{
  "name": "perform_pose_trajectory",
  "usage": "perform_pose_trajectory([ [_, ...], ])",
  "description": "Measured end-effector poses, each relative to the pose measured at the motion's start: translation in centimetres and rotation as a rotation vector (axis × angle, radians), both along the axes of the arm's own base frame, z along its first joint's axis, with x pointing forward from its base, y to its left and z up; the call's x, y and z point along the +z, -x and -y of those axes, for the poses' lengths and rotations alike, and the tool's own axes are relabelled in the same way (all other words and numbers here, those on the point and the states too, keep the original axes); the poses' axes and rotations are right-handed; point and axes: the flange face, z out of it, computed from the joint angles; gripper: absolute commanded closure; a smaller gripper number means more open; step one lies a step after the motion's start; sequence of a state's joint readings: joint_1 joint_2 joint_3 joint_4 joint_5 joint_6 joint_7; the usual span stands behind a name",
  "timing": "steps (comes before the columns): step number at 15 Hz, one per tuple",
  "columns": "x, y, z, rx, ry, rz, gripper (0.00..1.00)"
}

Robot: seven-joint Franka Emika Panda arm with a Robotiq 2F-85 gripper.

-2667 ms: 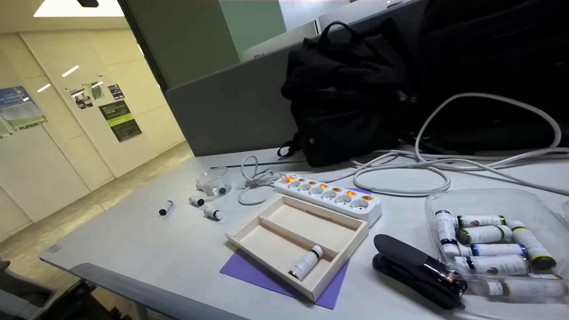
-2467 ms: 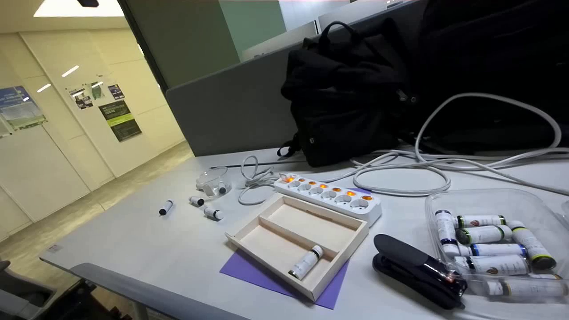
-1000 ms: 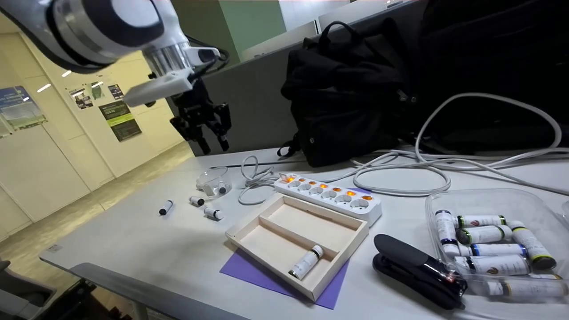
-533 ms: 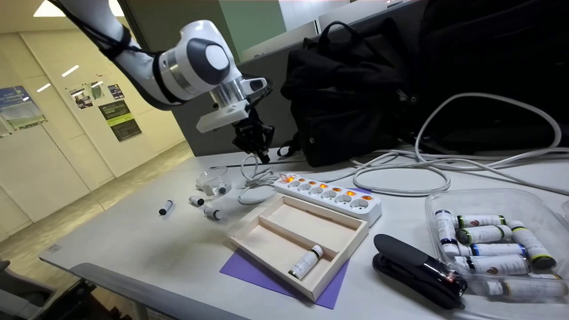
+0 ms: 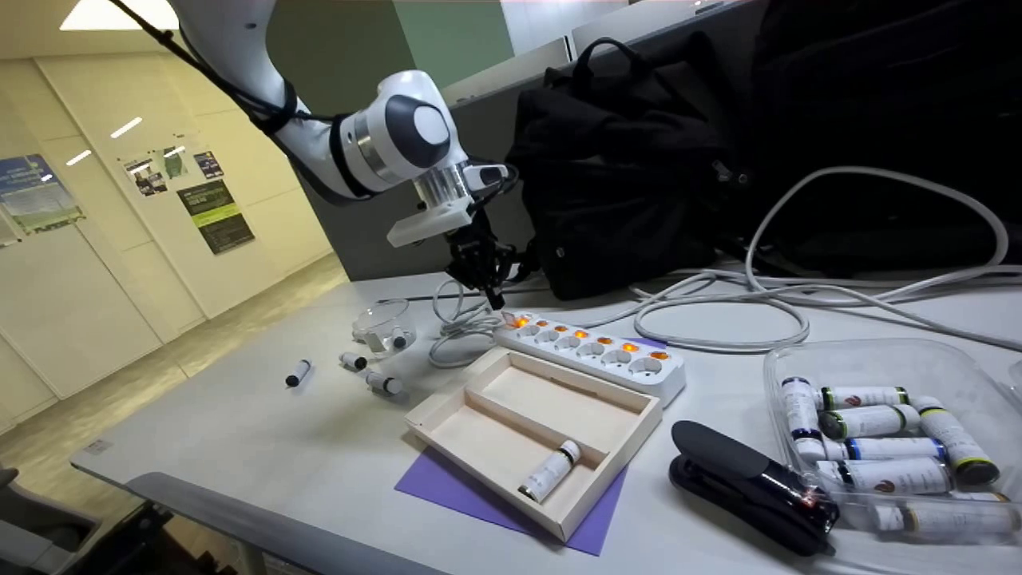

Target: Turn off the first switch on the extension cord

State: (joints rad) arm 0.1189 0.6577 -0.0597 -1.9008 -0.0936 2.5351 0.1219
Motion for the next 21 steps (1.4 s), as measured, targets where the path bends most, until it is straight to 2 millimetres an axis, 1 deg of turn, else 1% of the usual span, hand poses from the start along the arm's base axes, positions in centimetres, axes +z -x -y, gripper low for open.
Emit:
perform_pose_trajectory([
  [3,0.0,0.0,0.0,0.005,0.002,0.006,1.0],
  [5,0.4,-0.4,0.1,0.0,0.003,0.045,1.0],
  [8,0.9,-1.2,1.2,-0.037,0.007,0.119,1.0],
  [10,0.8,-1.5,2.2,-0.059,0.013,0.142,1.0],
  [15,-1.4,-1.8,3.6,-0.144,-0.015,0.138,1.0],
  [18,-2.6,-2.1,3.9,-0.204,-0.058,0.129,1.0],
  [21,-3.3,-2.3,3.8,-0.238,-0.089,0.125,1.0],
])
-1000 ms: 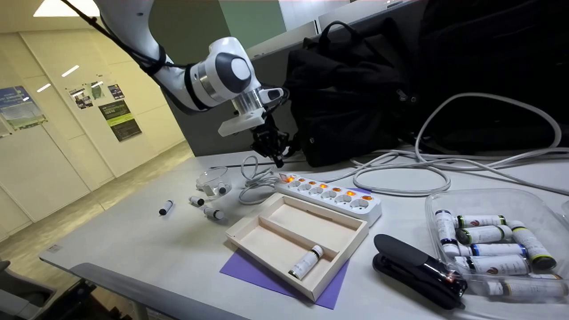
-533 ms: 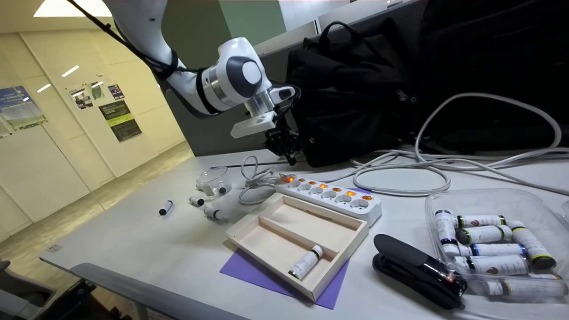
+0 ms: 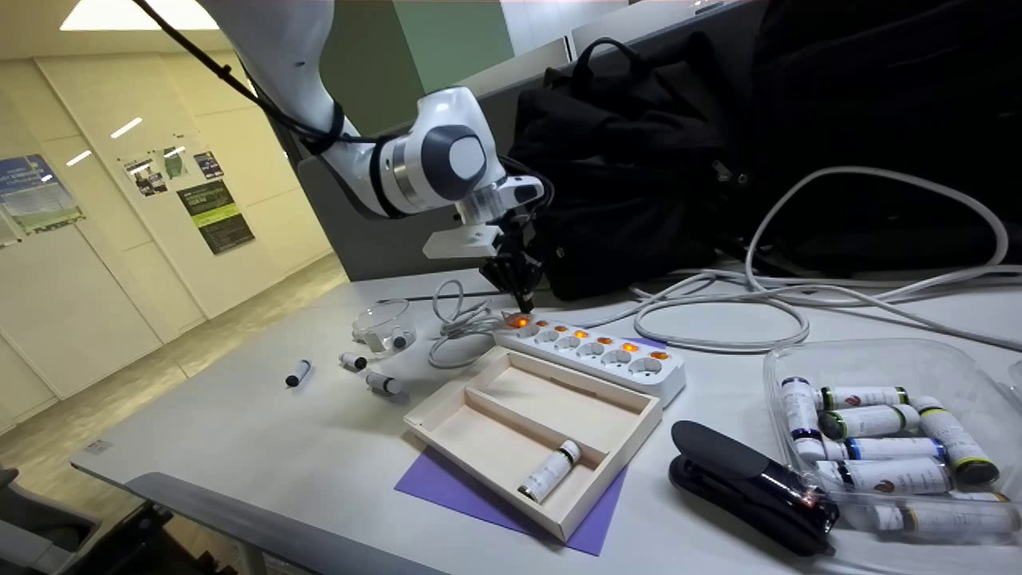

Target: Turn off the first switch on the extension cord

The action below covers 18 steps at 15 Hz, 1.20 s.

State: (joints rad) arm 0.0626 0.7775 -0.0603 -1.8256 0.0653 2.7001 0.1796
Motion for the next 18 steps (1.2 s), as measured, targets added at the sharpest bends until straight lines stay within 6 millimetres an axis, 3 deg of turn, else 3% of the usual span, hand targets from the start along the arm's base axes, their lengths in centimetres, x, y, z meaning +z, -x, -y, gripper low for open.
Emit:
perform_pose_trajectory([
  [13,-0.32,0.08,-0.2,-0.048,-0.025,-0.011,1.0],
  [18,0.51,0.45,-0.61,-0.056,-0.013,0.005,1.0],
])
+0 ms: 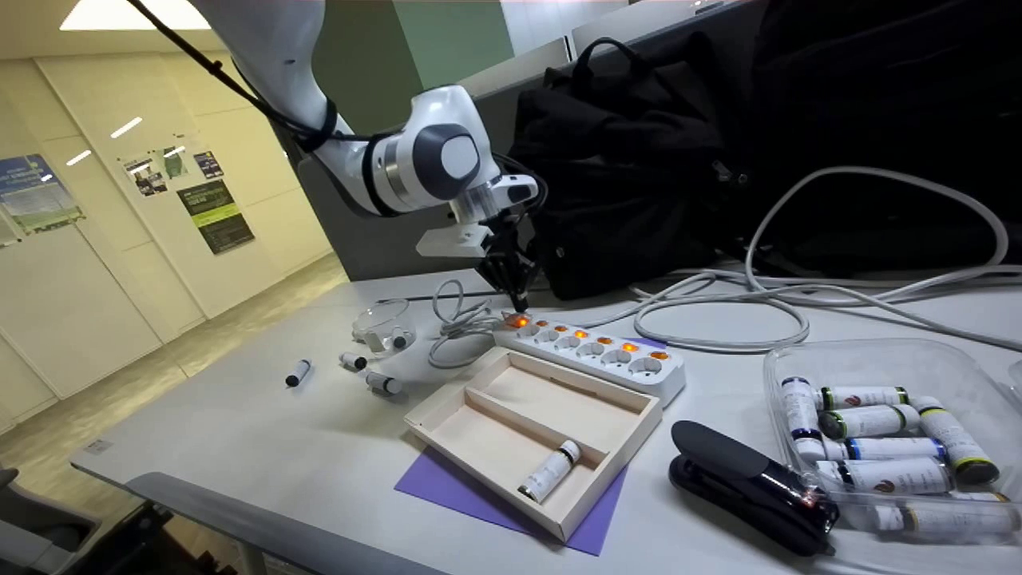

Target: Turn off the first switch on the extension cord

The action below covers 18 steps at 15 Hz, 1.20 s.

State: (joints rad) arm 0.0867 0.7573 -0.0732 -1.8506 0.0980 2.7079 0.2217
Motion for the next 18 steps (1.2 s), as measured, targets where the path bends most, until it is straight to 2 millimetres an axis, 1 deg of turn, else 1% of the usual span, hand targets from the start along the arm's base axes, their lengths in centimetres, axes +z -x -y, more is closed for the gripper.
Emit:
perform_pose_trajectory([
  [4,0.6,0.4,0.1,-0.011,0.005,0.0,1.0],
  [10,0.4,0.6,1.1,-0.029,0.005,-0.018,1.0],
  [15,0.1,0.9,1.3,-0.036,-0.006,-0.064,1.0],
  [18,-0.1,0.8,1.5,-0.041,-0.009,-0.065,1.0],
])
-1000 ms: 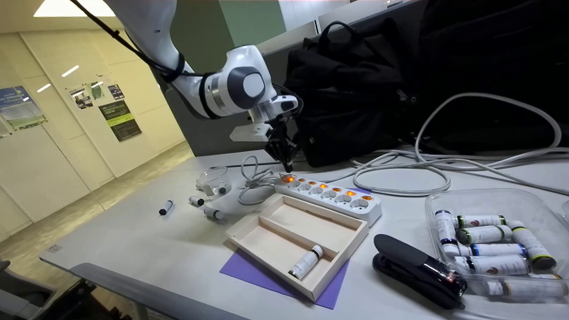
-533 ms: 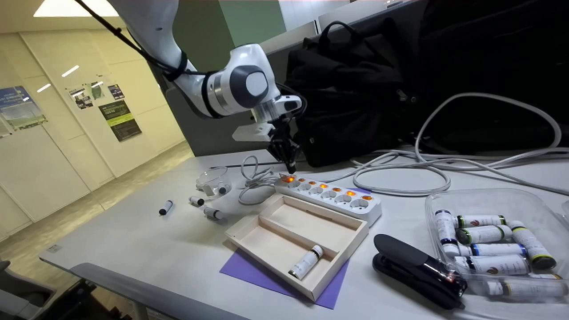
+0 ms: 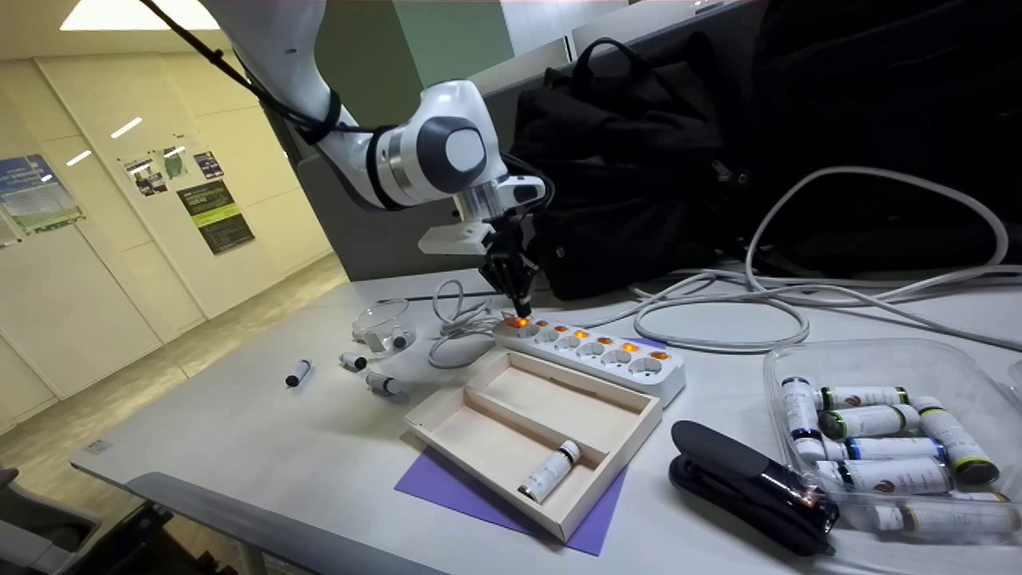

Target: Turn off the first switch on the extension cord

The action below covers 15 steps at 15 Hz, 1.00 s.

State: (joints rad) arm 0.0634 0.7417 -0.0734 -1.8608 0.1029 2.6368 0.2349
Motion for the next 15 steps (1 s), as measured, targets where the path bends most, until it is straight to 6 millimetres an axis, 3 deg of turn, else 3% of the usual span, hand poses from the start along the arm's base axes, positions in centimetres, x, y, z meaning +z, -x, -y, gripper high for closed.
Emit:
perform_pose_trajectory([
  [8,-1.3,-0.8,0.0,-0.021,-0.041,-0.003,1.0],
  [15,-1.4,-1.4,1.5,-0.025,-0.123,-0.037,1.0],
])
